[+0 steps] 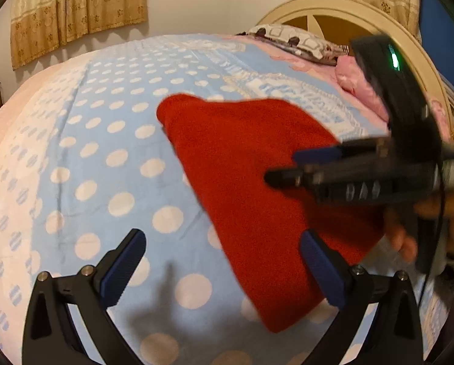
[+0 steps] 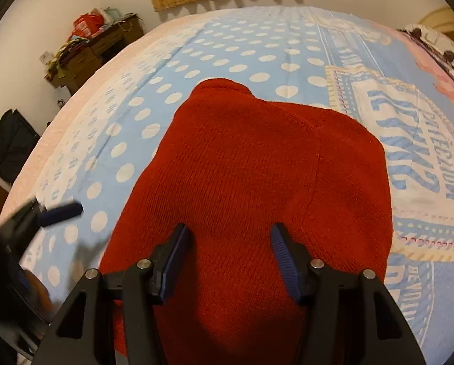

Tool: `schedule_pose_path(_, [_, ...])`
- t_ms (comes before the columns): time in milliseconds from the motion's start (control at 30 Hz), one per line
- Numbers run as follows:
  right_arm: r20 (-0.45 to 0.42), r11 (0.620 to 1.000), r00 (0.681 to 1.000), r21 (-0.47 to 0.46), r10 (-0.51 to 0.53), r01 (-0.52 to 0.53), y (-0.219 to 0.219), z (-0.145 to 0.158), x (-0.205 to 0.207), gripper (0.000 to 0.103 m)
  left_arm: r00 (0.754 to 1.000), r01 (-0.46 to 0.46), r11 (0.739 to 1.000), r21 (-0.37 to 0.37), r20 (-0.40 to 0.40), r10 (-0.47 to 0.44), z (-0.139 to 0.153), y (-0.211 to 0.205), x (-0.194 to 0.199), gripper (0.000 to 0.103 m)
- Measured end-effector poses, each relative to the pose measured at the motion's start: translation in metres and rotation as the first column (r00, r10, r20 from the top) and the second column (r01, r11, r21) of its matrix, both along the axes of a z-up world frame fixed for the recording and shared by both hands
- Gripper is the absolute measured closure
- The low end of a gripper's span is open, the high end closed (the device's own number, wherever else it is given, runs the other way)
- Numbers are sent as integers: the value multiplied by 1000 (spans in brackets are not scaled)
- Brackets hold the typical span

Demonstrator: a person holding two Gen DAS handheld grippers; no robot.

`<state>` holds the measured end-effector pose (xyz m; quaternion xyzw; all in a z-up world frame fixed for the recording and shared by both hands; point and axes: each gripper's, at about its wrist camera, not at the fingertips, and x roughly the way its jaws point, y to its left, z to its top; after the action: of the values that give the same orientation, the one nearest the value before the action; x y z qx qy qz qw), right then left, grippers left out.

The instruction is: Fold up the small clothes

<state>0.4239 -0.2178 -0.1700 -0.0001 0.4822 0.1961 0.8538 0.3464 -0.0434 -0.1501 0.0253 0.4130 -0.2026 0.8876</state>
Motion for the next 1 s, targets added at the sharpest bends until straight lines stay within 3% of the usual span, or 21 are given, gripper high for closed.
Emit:
schedule_pose_path(133, [4,999,1000,48,-13,13,-10,1,-1,45,1000,14,1000,16,12,-14,1,-14,4,0])
schedule_pose_path(200, [11,999,1000,46,-7,6,-10,2,-1,45,999,-2,998,61,-33,4,-11,-19,7,0])
schedule_pose_path(233, [14,999,1000,45,-3,2,-10,2,-2,45,998,2,998,60,-60,1,-16,-20,6,0])
schedule_pose_path(333, [44,992,999,125,-4,-2,-24,13,-9,45,999,18,999,44,-42,-16,-21,-17,-4,0])
schedule_pose_path(433, [69,979,993,189,-91,76,-55,22,-12,45,997,-2,1000,-25,-79,0,-31,-5,-3,0])
schedule_pose_path(567, [27,957,986,246,-167,156,-92,21,-5,45,986,-38,988,-149,-167,13,-36,7,4,0])
schedule_pose_path(633, [10,943,981,276,-196,186,-106,19,-1,34,990,-62,983,-175,-136,38,-26,12,1,0])
schedule_pose_path(733, [-24,925,977,319,-211,207,-118,12,8,31,994,-80,967,-241,-90,60,-12,20,-1,0])
schedule_pose_path(833, [-72,897,969,367,-236,246,-132,0,18,31,992,-87,967,-241,-110,62,-16,17,4,0])
schedule_pose_path(1000, [-133,886,962,375,-239,273,-134,-24,34,31,988,-78,974,-211,-149,47,-37,8,9,0])
